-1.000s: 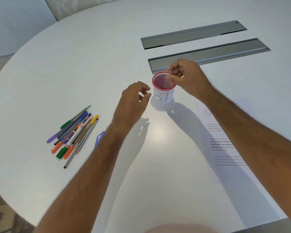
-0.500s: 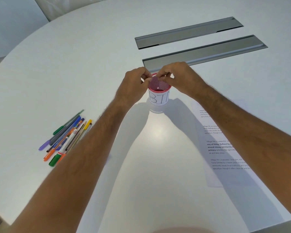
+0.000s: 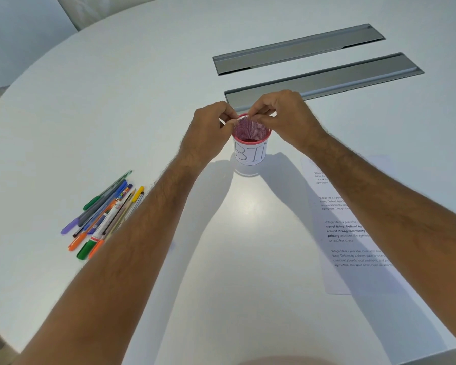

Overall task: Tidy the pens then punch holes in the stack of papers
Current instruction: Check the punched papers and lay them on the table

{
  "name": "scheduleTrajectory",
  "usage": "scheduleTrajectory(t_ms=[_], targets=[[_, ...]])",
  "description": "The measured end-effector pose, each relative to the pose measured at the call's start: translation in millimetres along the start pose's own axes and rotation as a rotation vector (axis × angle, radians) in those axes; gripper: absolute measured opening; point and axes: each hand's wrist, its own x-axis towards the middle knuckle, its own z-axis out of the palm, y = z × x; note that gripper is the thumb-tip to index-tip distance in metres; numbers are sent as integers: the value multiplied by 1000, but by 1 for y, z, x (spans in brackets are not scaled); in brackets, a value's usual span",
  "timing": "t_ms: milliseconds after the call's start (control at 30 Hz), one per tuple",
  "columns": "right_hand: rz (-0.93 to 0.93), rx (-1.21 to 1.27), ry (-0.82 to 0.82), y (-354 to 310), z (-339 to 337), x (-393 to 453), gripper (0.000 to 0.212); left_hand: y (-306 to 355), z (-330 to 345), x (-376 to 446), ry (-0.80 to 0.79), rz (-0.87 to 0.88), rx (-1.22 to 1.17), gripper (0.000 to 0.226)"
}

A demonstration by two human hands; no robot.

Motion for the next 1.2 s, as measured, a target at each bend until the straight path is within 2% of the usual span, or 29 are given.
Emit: scheduleTrajectory(t_ms=[100, 333, 533, 700, 867, 1067, 1200], targets=[[7, 21, 49, -1, -1, 0, 11, 1, -1, 1, -4, 3, 9, 5], [-9, 3, 46, 6, 2, 1, 11, -1, 0, -1, 2, -5, 2, 6], [-40, -12, 52, 7, 7, -2, 22, -4, 2, -4, 1, -26, -11, 9], [-13, -91, 23, 4, 9, -2, 15, -3, 3, -4, -5, -30, -15, 12], [-64, -203, 56, 3, 10, -6, 20, -2, 3, -3, -24, -11, -24, 14], [-104, -196, 117, 4, 13, -14, 11, -5, 1, -9, 37, 27, -51, 6], [-127, -183, 129, 5, 14, -23, 24, -5, -2, -18, 96, 41, -82, 12]])
